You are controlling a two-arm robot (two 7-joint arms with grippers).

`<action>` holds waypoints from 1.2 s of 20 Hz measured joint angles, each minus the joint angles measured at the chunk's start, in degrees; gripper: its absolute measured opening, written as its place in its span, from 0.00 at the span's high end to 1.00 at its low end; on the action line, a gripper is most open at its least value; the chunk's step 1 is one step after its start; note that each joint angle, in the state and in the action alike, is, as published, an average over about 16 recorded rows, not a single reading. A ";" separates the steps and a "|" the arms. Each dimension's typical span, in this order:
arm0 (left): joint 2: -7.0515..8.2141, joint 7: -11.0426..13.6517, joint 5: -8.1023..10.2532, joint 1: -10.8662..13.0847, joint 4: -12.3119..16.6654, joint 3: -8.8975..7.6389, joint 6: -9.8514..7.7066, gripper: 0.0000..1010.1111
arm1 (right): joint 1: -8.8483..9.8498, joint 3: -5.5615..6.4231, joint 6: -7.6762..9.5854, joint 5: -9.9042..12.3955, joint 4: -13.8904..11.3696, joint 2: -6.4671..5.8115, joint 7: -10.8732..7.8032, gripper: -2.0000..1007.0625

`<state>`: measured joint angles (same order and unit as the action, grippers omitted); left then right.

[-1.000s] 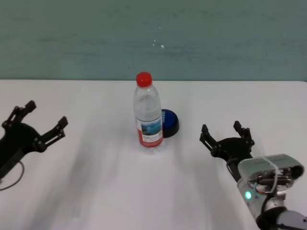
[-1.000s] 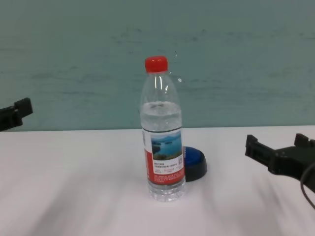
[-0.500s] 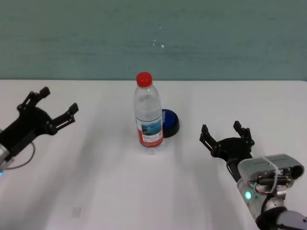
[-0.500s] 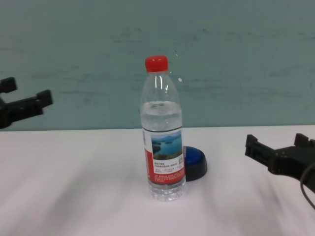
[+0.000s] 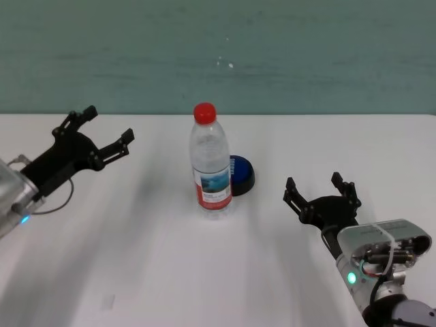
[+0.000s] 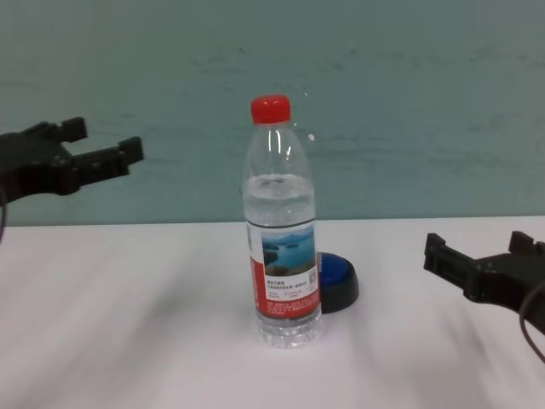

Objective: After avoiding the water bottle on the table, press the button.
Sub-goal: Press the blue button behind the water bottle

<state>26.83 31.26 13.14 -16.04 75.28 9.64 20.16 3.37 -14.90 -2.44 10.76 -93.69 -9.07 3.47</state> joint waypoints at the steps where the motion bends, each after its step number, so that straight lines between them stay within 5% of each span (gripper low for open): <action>1: -0.23 0.17 0.03 -0.88 -0.87 0.48 0.14 0.01 | 0.00 0.00 0.00 0.00 0.00 0.00 0.00 0.00; 11: -2.76 1.09 0.32 -7.40 -9.76 4.07 1.47 0.01 | 0.00 0.00 0.00 0.00 0.00 0.00 0.00 0.00; 24: -5.61 2.32 -0.23 -11.79 -18.67 7.41 2.27 0.01 | 0.00 0.00 0.00 0.00 0.00 0.00 0.00 0.00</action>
<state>21.23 33.58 12.91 -27.82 56.61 17.05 22.43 3.37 -14.90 -2.44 10.77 -93.69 -9.07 3.47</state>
